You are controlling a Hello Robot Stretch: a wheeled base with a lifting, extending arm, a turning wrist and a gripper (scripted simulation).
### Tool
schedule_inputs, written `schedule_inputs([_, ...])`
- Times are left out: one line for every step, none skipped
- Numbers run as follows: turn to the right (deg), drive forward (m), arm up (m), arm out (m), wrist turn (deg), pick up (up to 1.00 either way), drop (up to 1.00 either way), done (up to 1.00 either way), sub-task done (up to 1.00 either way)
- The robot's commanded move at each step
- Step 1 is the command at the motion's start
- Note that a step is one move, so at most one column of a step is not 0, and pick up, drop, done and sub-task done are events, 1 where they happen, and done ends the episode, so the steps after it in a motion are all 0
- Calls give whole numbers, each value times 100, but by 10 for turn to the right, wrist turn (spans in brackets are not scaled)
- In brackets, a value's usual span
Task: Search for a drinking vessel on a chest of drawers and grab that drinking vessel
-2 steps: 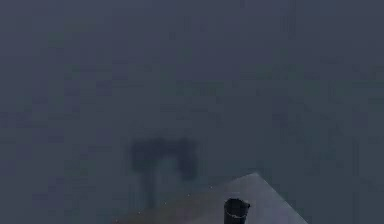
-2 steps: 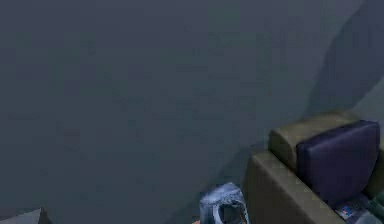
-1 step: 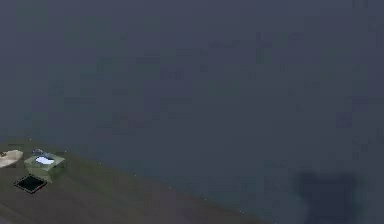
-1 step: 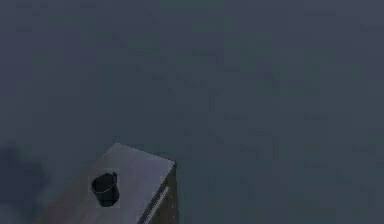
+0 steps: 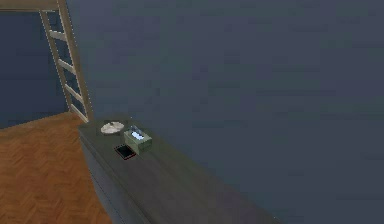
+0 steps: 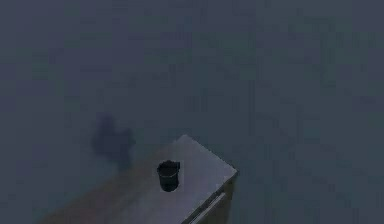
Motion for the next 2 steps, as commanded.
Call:
schedule_inputs([0,0,50,0,0,0,0,0,0])
schedule_inputs([0,0,28,0,0,0,0,0,0])
